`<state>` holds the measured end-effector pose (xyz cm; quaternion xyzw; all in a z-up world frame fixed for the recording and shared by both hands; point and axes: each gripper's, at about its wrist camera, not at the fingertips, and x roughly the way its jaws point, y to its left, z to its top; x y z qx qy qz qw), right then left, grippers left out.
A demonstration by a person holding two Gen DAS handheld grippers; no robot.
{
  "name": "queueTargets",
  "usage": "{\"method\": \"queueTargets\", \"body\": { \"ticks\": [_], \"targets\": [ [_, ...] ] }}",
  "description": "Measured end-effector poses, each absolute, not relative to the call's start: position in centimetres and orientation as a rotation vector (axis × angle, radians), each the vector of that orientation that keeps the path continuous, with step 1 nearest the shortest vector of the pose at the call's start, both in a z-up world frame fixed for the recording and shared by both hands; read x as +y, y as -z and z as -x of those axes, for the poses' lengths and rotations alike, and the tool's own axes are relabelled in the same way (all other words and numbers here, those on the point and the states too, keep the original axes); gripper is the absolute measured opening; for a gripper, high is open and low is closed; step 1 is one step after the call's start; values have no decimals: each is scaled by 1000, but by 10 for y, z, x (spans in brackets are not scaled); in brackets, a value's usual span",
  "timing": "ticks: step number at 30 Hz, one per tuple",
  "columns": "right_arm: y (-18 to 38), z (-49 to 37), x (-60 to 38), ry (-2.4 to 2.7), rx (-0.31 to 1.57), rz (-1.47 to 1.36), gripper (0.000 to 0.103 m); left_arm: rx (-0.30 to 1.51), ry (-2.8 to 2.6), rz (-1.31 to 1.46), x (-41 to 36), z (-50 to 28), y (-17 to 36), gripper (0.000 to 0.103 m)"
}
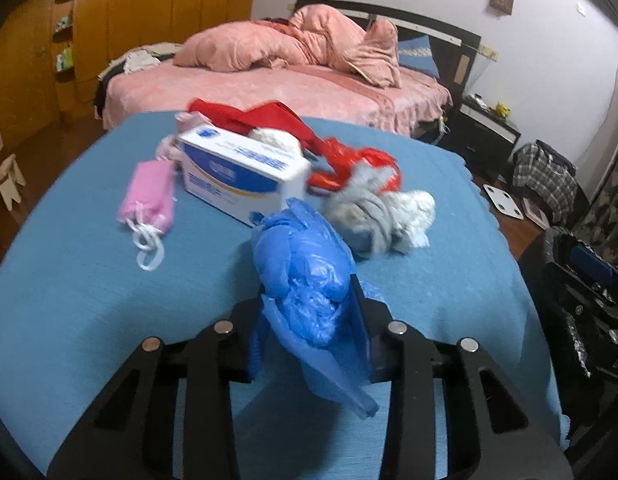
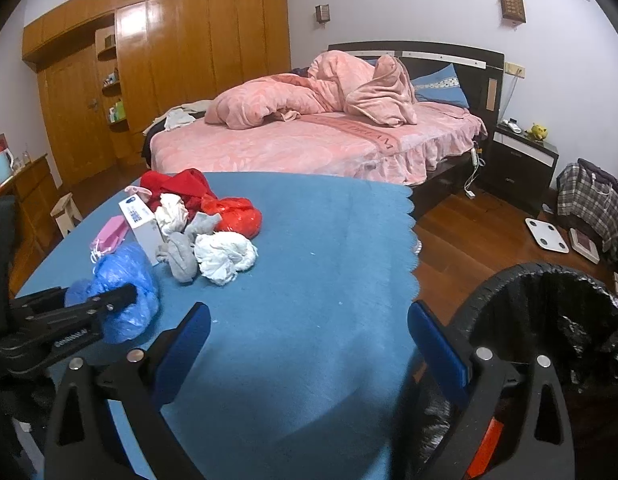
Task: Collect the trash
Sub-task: 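Grasp the blue plastic bag with the left tool, then grasp the white tissue with the right tool while the left holds the blue bag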
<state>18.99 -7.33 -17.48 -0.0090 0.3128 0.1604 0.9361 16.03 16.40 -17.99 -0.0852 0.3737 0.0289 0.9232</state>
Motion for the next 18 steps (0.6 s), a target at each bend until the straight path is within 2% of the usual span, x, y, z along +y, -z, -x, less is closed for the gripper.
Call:
{"method": "queueTargets", "body": {
  "ticks": [10,18],
  "targets": [
    [182,-230,-30,-344,664,7,96,740,-156,136,197,-169,177,34],
    [196,-253,-5,-362,709,41,91,731,-174,150,205,-175,178,34]
  ]
}}
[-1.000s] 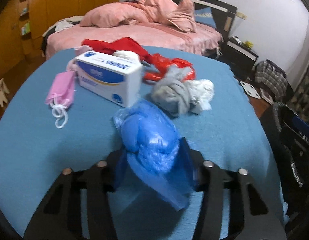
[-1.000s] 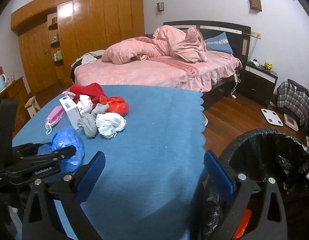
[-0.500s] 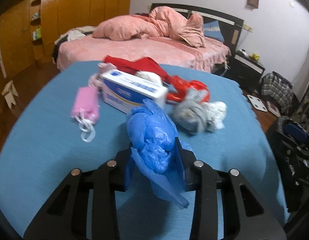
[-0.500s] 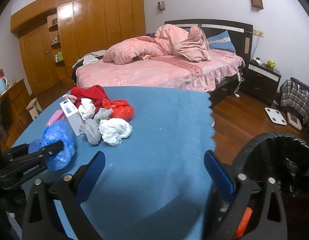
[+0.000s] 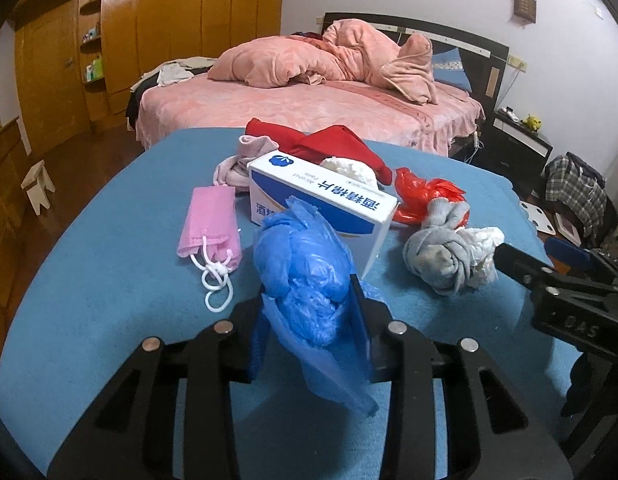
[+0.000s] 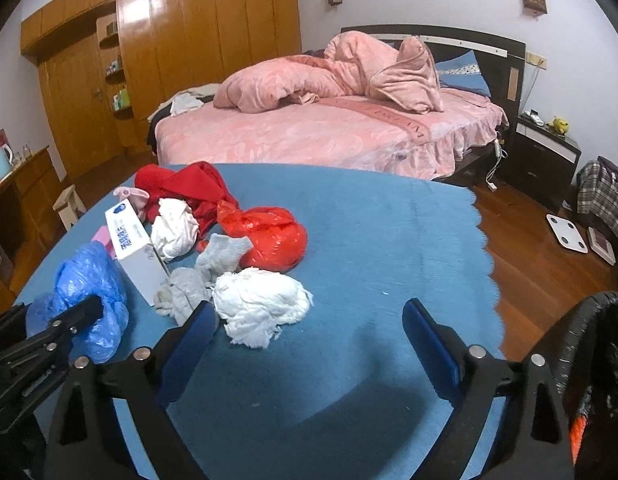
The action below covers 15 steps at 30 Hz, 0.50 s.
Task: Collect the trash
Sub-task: 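Grasp the white tissue with the right tool while the left holds the blue bag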
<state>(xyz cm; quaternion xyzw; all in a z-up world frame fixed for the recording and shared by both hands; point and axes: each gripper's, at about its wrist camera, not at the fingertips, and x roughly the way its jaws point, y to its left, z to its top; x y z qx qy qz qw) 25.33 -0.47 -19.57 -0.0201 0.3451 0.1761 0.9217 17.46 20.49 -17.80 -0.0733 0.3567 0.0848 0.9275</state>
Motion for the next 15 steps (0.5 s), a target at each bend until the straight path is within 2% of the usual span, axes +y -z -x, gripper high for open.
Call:
{"method": "queueTargets", "body": {
  "ticks": [3,6,9,10,15],
  "targets": [
    [201,-259,1,-380,738,52,87,734,-173,150,204,-175,179,34],
    [205,-264,5,-401,764,57,79,738,-171,146,204,-175,181,34],
    [207,-266,9,-453,784,58,61,743,-173,146,205,-176,182,35],
    [208,-265,11,-469,787,58,50,743,-173,146,205,-177,182,35],
    [206,-263,11,-490,772,46,34,743,-174,147,205,-177,181,35]
  ]
}}
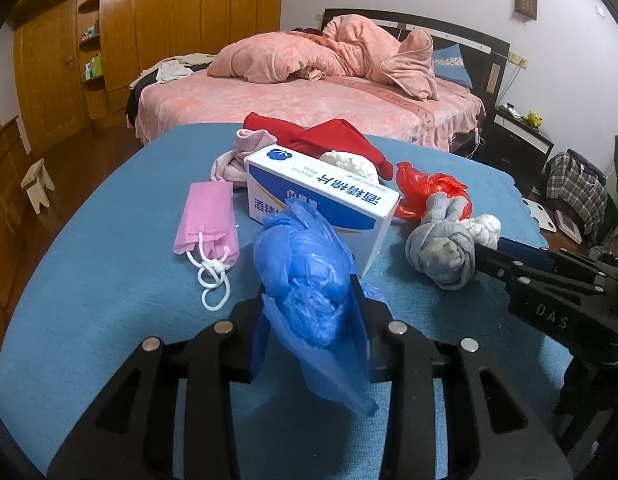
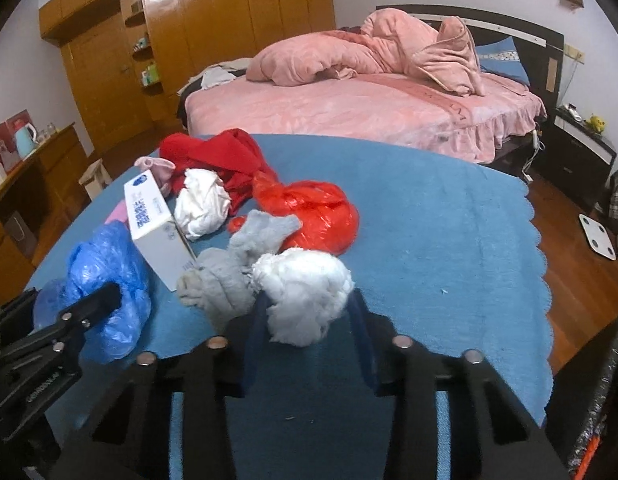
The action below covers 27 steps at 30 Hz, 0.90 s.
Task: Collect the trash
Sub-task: 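Grasp the white tissue with the right tool while the left holds the blue bag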
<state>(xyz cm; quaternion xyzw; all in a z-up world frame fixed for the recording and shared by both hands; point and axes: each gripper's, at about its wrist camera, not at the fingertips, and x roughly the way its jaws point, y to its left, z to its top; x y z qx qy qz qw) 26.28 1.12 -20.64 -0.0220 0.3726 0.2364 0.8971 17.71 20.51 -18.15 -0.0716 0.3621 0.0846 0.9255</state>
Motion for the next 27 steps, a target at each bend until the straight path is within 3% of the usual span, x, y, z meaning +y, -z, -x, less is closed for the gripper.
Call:
{"method": "queueTargets", "body": {
  "ticks": [14,16,22,24,27],
  "targets": [
    [195,-247,-4,-460,725,3,20,737,-183,135,205,-177,184,35],
    [193,-245,-8,-462,723,-6,13,733,-177,136,204,-176,183,35],
    [194,-238,-16,-454,745,-4,13,695,-156,114,197,-169,175,35],
    [197,-238,-16,-449,753,-3,19,702,-154,103,194,-170,176,35],
    [199,-240,-16,-448,762,-9,43,706,-152,104,193,-171,177,35]
  ]
}}
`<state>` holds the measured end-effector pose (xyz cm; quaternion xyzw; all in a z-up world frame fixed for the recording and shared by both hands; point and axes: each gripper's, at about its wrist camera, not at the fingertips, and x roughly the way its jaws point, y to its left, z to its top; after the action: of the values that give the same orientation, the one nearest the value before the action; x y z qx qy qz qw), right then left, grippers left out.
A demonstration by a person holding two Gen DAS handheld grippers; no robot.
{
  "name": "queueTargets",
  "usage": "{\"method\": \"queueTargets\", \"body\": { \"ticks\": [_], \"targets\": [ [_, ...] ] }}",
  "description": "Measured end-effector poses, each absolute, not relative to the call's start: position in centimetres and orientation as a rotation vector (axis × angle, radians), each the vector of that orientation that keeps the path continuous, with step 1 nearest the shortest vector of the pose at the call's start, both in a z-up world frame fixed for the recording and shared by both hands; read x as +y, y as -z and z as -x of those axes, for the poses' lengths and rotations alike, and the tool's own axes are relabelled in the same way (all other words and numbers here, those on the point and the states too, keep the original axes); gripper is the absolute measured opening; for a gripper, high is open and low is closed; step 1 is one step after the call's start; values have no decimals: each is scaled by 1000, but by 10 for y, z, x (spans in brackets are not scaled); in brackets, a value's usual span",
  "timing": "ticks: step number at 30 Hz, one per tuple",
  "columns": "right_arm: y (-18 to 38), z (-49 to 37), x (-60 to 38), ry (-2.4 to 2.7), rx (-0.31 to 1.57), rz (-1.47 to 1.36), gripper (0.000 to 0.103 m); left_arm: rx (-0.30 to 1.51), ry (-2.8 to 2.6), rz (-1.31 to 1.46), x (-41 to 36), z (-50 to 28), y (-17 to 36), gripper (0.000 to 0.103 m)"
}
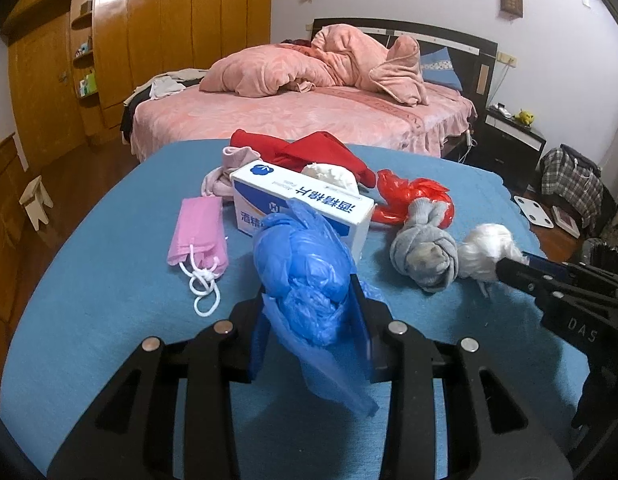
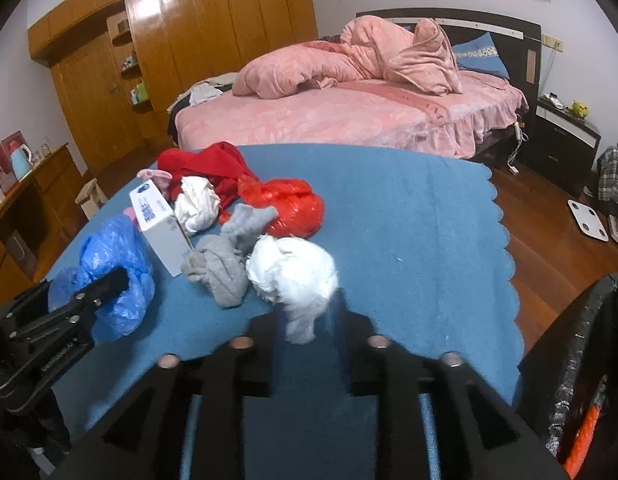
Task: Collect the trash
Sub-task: 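Grasp the white tissue with the right tool while the left holds the blue bag, then carry both items over the bin and open both tools to drop them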
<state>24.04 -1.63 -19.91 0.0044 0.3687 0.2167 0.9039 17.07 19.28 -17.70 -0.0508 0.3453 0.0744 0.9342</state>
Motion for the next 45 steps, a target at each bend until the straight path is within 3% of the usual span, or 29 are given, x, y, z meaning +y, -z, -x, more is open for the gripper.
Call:
{"method": "queueTargets", "body": {
  "ticks": [2,4,12,15,17,22,32,45],
  "targets": [
    [199,-243,-14,-446,757,-6,57,715,-154,115,195,-172,178,35],
    [200,-248,-8,-442,757,18,63,723,-157,129,198,-173,180,35],
    [212,-273,-6,-395,806,11,66,746,-165,147,202,-176,184,35],
    [211,-278,-4,-408,808,7,60,750,-162,135,200,-176,184,35],
    [212,-282,-3,-414,813,10,43,749,-162,129,199,-176,184,35],
    [209,-281,-8,-425,801,-1,31,752,-162,133,199,-176,184,35],
    [186,-249,-29,-442,742,-52,30,705,-153,123,193,-167,175,35],
    [140,-201,-94,-398,639,-112,30,575,-19,99,128,-151,115,34]
  ]
}}
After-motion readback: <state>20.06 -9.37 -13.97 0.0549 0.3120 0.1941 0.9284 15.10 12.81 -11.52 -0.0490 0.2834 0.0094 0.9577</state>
